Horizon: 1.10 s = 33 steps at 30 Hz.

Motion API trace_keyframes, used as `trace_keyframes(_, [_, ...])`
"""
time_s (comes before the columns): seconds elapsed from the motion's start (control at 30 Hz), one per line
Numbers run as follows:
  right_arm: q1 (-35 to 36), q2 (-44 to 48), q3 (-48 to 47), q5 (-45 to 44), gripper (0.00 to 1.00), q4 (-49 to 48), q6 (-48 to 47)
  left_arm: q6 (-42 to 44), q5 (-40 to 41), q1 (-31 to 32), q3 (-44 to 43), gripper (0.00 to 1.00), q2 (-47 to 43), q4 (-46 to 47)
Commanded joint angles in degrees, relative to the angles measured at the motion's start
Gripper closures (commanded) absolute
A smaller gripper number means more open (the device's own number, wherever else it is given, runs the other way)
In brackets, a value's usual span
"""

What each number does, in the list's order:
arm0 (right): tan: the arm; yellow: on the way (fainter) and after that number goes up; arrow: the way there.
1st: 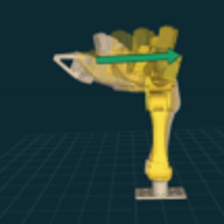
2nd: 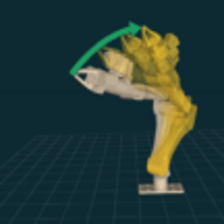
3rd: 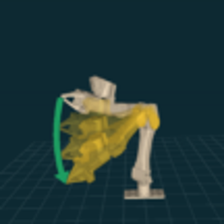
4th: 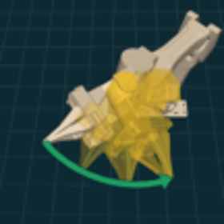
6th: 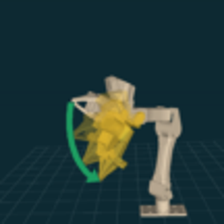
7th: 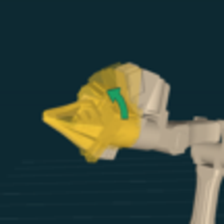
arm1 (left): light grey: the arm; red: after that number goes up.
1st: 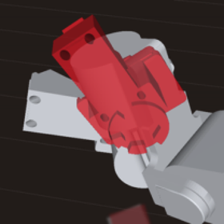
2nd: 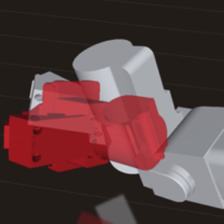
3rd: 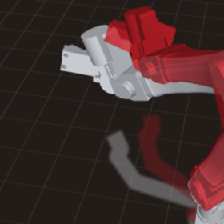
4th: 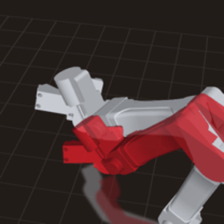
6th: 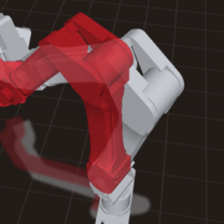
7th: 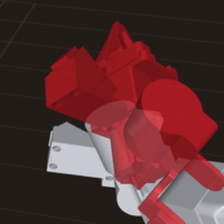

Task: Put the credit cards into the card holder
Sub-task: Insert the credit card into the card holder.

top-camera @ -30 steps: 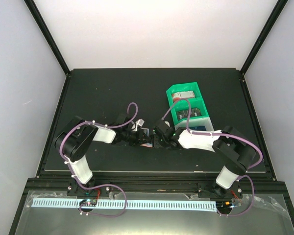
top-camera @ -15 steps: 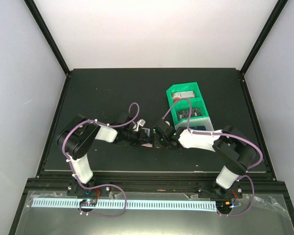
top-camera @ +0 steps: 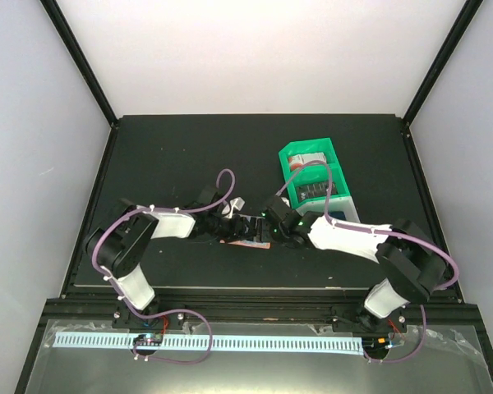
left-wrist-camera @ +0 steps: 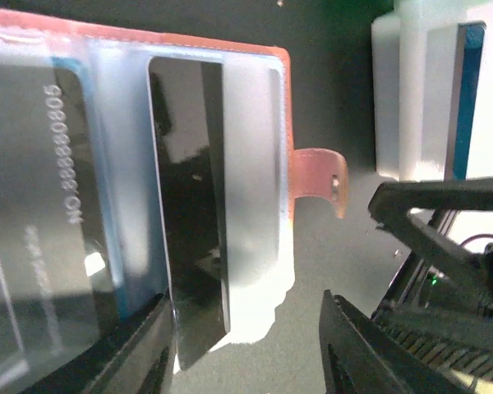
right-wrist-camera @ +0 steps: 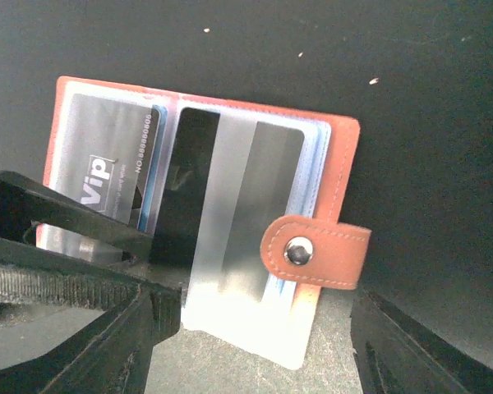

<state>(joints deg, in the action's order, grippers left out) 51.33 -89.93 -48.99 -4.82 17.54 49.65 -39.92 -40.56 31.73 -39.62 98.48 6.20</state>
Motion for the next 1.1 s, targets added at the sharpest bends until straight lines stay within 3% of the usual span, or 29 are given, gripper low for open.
trace_keyframes(0.0, [0.1,2.6,0.0,-3.3,0.33,0.8,0.6,4.1,3.9,1.4,-2.2,0.48,-4.4,-8.0])
trace_keyframes(0.13, [0.1,4.4,0.4,-4.5,0.33,1.6,0.5,5.3,5.9,1.5,-2.6,0.42,-6.0,-10.7])
trace_keyframes(0.3, [0.2,5.7,1.1,-4.7,0.34,1.6,0.7,5.5,7.3,1.9,-2.9,0.44,-7.1,-11.7])
trace_keyframes(0.47, [0.1,6.0,1.7,-4.1,0.42,1.4,1.5,6.6,9.8,2.8,-4.7,0.78,-5.9,-12.6])
trace_keyframes(0.6, [0.1,4.4,1.2,-2.3,0.52,1.2,1.7,7.8,11.3,3.2,-7.3,0.86,-2.1,-13.8])
trace_keyframes(0.7, [0.2,4.1,1.3,-0.9,0.57,0.3,1.6,8.4,12.8,3.2,-8.0,0.88,-0.7,-14.3])
trace_keyframes(0.87, [0.2,3.6,1.0,0.1,0.58,0.1,1.1,8.7,15.8,3.2,-8.0,0.9,-0.4,-15.0])
trace_keyframes(1.07, [0.2,2.4,1.2,0.5,0.58,0.0,0.9,9.3,15.7,3.8,-7.6,0.82,-3.1,-16.1])
